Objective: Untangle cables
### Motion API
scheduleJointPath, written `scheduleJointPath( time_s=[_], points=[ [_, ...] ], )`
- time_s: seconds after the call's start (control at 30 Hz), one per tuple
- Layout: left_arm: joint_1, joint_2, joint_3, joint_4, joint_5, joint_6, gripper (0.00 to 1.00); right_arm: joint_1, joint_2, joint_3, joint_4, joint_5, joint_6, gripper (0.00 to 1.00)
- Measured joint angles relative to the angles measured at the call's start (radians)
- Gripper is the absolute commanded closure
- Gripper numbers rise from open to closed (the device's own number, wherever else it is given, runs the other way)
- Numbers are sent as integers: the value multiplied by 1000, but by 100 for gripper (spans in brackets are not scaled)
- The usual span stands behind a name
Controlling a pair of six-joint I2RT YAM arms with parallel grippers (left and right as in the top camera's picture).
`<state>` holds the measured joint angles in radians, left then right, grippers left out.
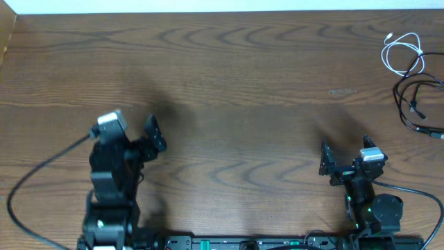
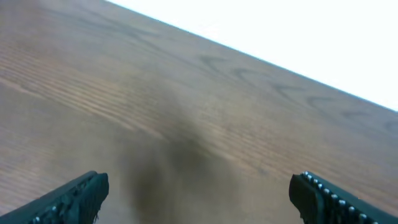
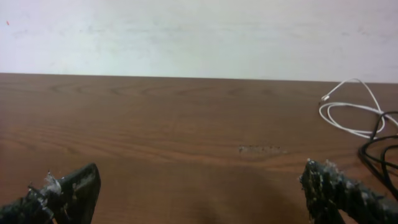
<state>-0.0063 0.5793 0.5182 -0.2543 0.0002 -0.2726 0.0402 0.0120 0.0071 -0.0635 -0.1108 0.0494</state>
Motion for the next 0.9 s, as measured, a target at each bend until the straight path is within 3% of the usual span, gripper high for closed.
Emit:
scheduleJointPath(
  time_s=[0.2, 0.43, 0.9],
  points=[
    [8, -275, -238, 175, -1, 63, 2, 0, 0, 0, 0, 0, 0, 1],
    [12, -454, -410, 312, -4, 155, 2, 0, 0, 0, 0, 0, 0, 1],
    [12, -568, -505, 237, -3, 241, 2, 0, 0, 0, 0, 0, 0, 1]
  ],
)
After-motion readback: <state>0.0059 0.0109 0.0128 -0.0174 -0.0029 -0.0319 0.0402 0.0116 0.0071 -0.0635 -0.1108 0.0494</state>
